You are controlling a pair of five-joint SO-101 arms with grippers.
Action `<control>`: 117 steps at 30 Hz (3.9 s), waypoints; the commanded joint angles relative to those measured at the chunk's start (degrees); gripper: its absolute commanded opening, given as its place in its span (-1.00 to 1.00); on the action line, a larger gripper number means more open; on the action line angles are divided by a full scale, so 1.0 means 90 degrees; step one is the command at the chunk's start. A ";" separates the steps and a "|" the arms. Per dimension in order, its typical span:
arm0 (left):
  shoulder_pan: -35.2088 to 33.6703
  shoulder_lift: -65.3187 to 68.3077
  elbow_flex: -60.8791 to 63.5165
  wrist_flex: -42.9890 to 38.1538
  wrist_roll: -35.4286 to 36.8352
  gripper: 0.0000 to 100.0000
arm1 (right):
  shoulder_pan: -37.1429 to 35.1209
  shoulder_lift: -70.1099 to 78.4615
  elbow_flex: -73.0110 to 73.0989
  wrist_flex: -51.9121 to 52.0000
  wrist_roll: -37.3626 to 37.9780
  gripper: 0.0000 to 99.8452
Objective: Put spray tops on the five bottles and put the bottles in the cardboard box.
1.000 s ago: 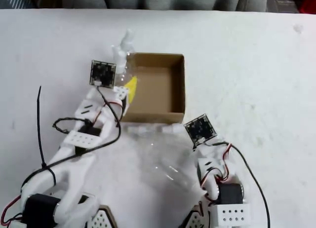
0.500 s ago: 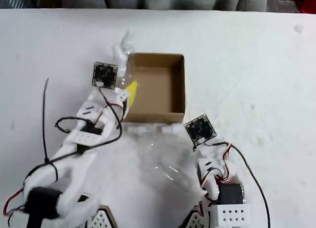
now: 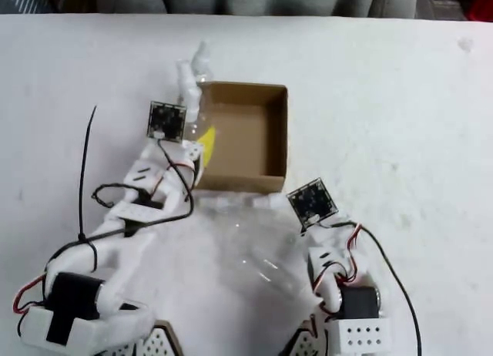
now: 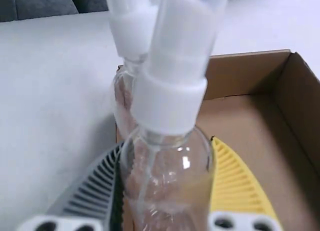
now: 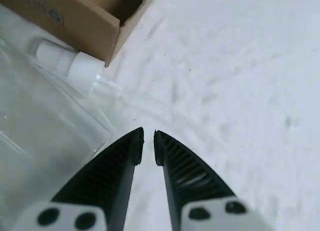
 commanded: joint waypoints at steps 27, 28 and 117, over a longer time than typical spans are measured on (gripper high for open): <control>0.0015 -0.0073 0.0352 -0.0186 -0.0039 -0.71 | 0.0063 -0.0044 0.0068 0.0054 0.0068 -0.97; 0.0015 -0.0083 0.0400 -0.0195 -0.0039 -0.67 | 0.0063 -0.0044 0.0068 0.0054 0.0068 -0.97; -0.0357 -0.8894 0.3370 0.7814 -0.0088 -0.73 | -0.0650 -0.0024 -0.2422 0.1411 0.0889 -0.97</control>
